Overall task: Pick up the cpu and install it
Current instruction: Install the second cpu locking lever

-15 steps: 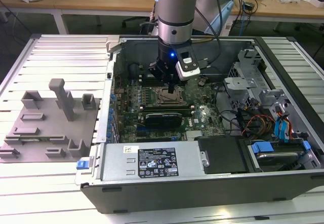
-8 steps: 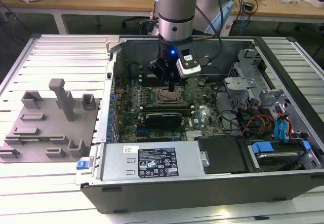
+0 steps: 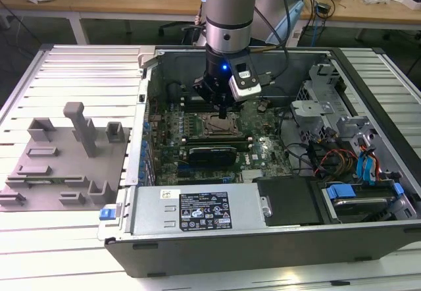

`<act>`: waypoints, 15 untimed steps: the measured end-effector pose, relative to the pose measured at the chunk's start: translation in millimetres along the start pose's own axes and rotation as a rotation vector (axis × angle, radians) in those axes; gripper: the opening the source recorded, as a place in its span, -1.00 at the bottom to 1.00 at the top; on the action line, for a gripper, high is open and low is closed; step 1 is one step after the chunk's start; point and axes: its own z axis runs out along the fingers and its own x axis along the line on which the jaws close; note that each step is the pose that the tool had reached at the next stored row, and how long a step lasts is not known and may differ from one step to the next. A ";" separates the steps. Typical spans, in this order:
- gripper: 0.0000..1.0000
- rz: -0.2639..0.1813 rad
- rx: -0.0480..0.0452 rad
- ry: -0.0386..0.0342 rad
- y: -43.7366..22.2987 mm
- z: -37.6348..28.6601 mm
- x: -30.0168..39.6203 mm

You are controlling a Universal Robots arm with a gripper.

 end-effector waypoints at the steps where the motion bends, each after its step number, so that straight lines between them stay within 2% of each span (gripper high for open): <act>1: -0.79 0.000 0.0002 0.0001 -1.0 -0.1 -0.2; 9: -0.79 0.000 0.0001 0.0000 -9.9 0.1 -2.1; 15: -0.79 0.000 -0.0001 0.0000 -24.2 0.2 -5.1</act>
